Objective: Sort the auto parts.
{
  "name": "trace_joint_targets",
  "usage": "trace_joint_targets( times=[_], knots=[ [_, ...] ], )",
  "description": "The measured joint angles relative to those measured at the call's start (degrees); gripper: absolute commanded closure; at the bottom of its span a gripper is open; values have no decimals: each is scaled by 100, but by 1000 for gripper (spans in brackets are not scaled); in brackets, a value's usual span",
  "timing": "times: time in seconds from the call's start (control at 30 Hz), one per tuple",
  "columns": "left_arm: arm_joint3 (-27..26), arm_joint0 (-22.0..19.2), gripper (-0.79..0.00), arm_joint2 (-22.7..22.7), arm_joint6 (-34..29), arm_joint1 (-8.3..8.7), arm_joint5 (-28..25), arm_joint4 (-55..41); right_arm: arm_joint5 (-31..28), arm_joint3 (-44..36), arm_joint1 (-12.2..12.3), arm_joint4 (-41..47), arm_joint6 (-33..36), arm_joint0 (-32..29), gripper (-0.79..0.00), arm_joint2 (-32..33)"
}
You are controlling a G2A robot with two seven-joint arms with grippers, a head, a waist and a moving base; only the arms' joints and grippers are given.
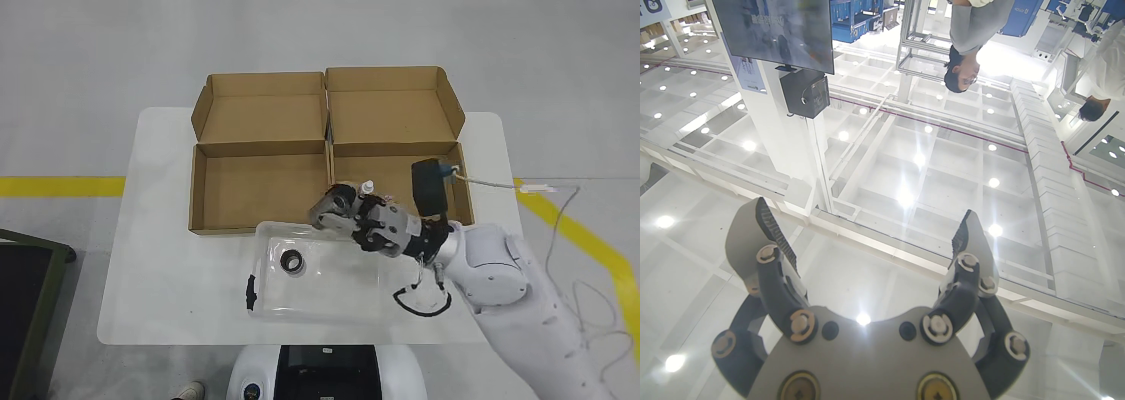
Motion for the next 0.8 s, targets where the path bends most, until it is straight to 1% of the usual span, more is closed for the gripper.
trace_joint_targets(
  times=[0.53, 0.8],
  knots=[
    [0, 0, -785, 0, 0, 0, 0, 0, 415, -169, 8, 694, -91, -206, 0, 387],
    [0, 0, -785, 0, 0, 0, 0, 0, 458, -194, 6, 521, -67, -266, 0, 442]
  ],
)
